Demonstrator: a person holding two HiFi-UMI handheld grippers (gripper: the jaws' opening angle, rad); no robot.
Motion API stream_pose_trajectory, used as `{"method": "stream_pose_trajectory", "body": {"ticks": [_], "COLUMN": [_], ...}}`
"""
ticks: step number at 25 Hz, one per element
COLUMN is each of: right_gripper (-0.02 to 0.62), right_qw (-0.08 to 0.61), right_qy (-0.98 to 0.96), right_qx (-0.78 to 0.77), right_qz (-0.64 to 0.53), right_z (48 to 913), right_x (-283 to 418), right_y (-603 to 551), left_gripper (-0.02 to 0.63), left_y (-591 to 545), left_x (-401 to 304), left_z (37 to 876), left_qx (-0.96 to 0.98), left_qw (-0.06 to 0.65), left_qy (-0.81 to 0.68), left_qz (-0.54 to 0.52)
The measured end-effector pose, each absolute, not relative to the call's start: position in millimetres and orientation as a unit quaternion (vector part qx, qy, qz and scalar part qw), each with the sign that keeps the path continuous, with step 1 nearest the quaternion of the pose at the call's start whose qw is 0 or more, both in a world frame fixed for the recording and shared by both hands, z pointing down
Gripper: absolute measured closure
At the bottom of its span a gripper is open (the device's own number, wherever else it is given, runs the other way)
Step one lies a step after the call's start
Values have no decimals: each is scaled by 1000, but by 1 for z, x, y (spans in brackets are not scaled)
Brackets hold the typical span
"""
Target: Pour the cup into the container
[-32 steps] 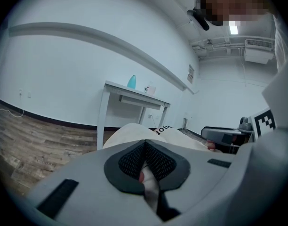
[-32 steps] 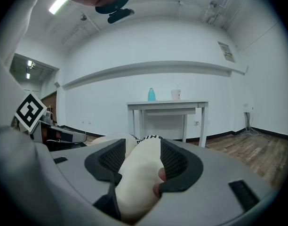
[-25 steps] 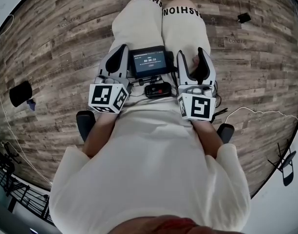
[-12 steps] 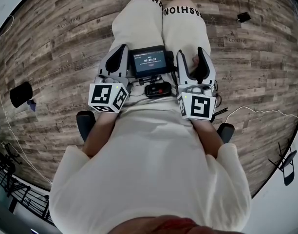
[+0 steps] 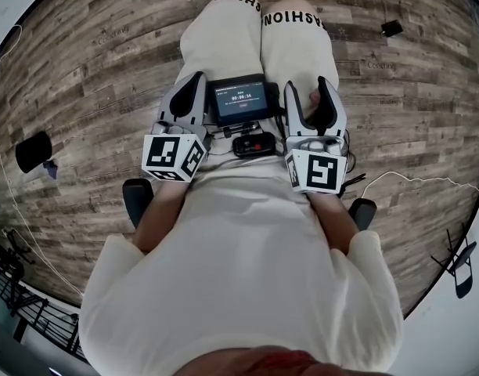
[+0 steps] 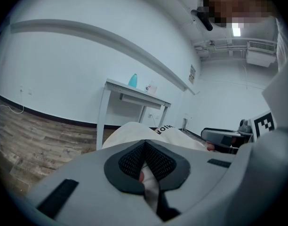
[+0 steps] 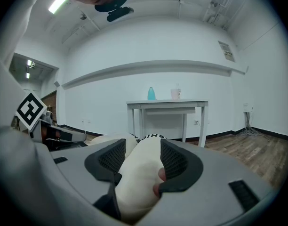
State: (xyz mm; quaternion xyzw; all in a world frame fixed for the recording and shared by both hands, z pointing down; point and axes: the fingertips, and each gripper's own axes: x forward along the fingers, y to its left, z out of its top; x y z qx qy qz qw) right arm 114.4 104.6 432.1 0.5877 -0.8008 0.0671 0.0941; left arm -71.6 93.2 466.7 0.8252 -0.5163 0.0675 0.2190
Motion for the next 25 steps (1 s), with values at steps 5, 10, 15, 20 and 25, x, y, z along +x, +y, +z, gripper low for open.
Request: {"method": "stream_pose_trajectory", "body": {"ticks": [5,10,15,20,25], "right_gripper": [359,359,359,359,359], "right_qw": [91,93,91,89,92], "right_qy": [-801,-800,-800,-799,-800], "right_qx": [589,588,589,590,589], "right_qz": [63,67,66,67,66], "right_z": [431,433,431,431,432], "right_x": [115,115,115,115,115], "right_y": [102,104,103,103,104], "left_gripper": [595,595,595,595,595], "left_y": [90,92,92,92,92], "left_x": [-71,-71,-71,-71,-72], "left_z": [466,467,467,467,466], "left_qx": [827,825,826,826,826], "left_qw": [216,220,219,220,220], "left_qy": [-516,-516,-515,-515,-515], "left_qz": [65,66,65,66,65]}}
